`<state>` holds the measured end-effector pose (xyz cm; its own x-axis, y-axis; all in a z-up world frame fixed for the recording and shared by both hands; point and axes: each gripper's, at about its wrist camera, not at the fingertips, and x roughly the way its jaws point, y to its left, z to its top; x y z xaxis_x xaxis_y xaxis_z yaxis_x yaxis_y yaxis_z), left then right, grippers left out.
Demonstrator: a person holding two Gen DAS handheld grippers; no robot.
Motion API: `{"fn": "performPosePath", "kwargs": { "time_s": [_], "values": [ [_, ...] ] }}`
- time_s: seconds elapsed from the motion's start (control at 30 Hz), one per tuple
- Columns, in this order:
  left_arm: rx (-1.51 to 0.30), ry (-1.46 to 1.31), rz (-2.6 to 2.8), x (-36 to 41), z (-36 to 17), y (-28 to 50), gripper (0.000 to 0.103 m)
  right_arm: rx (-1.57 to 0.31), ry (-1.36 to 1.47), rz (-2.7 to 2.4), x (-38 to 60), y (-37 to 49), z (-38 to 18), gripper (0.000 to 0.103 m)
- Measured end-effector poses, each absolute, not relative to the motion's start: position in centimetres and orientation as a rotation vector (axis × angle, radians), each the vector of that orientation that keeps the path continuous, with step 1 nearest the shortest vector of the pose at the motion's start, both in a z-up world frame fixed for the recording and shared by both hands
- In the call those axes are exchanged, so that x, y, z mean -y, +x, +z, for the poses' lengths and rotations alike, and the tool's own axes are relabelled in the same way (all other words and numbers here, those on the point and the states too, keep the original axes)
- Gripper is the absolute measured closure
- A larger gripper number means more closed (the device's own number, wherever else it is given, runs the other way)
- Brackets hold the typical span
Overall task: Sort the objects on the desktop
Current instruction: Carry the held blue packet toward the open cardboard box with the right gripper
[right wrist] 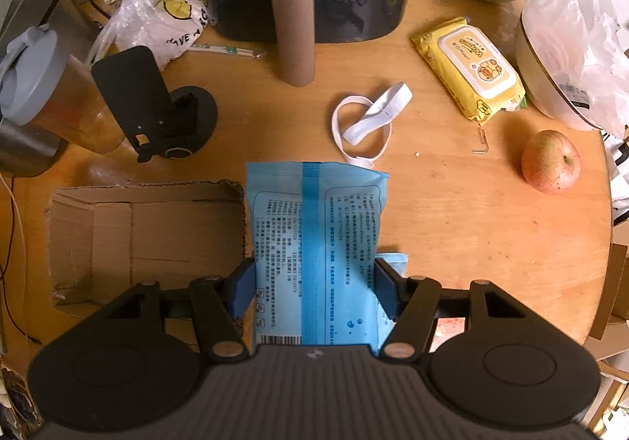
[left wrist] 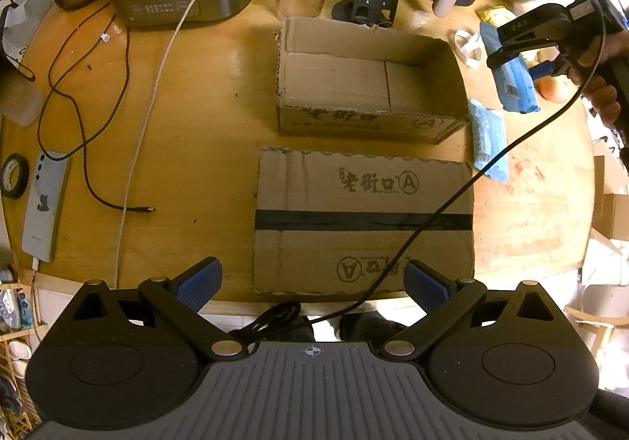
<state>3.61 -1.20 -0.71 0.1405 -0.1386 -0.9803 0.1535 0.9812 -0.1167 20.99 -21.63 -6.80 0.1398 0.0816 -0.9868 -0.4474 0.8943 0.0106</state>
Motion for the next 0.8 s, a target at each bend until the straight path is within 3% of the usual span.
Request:
{"fn": "performPosePath", "kwargs": {
  "time_s": [0.8],
  "values": [
    [-1.401,-0.032,-0.200,0.3,-0.5,3.2,0.002,-1.385,-0.308,0.417,18.9,19.7,-6.7,0.042]
  ]
}}
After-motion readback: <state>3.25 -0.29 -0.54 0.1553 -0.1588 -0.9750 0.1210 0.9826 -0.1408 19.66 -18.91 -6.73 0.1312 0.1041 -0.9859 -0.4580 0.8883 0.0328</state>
